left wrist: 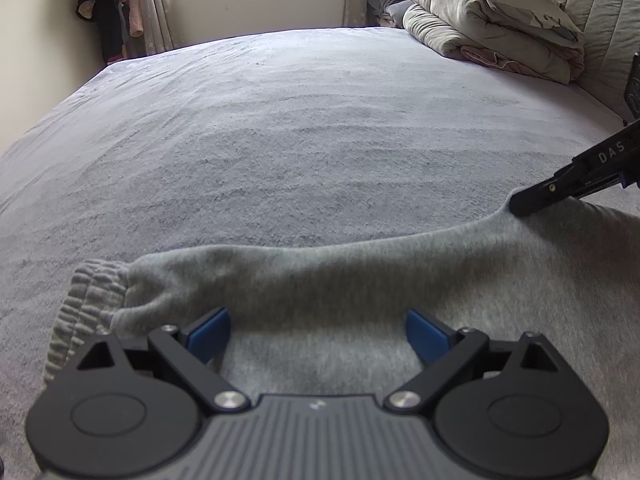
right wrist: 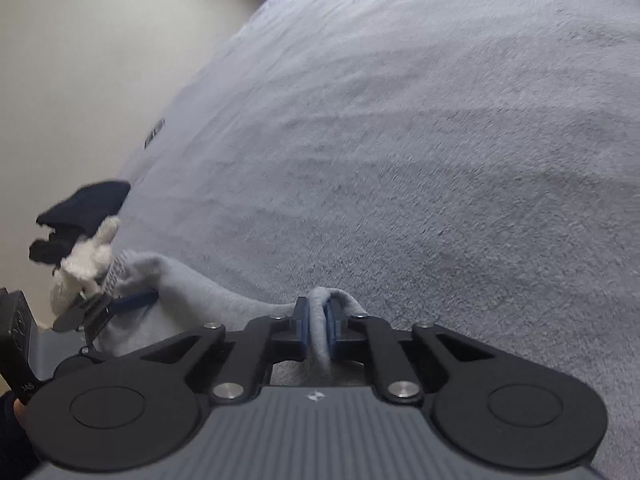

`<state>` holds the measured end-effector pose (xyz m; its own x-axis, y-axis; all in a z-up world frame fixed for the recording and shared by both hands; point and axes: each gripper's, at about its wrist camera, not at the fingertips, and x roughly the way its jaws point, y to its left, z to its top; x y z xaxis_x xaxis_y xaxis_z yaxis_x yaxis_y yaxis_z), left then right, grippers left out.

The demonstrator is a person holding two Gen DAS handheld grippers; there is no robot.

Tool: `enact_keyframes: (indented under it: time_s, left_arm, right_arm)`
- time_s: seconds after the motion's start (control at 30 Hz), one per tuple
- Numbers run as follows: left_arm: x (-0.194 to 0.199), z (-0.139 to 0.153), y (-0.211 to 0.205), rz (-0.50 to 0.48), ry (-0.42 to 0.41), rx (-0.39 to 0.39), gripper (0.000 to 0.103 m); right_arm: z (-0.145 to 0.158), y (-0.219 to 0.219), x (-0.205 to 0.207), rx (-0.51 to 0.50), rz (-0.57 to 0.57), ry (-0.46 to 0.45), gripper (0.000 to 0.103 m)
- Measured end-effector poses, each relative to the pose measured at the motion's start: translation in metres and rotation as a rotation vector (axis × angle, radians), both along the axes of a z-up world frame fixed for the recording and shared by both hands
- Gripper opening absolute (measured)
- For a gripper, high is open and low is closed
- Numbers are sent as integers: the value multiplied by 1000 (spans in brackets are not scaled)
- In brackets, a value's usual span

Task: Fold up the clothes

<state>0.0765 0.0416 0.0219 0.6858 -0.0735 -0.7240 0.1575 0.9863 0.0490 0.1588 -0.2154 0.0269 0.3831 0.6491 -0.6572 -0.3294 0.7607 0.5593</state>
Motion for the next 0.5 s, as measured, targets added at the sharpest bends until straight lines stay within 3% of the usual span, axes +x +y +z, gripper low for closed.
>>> enact_keyframes:
  time_s: [0.13,0.33,0.4,0.43,0.5]
  left_arm:
    - [-1,-2,1,10,-4,-6,97]
    - [1,3,5,20,5,-11,96]
    - [0,5,6,26,-4,-14,96]
    - [-1,7,7,30,-14,-13,96]
    - [-4,12,5,37,-47,3,96]
  right_arm:
    - [-4,8,-2,-29,-68,-39,9]
    - [-8,3,0,-67,-73,-69,10]
    - [9,4,-7,-161,-144,-138,31]
    - [21,3,-14,-211,-200,-184,33]
    - [41,-1,-34,-204,-263,-257,34]
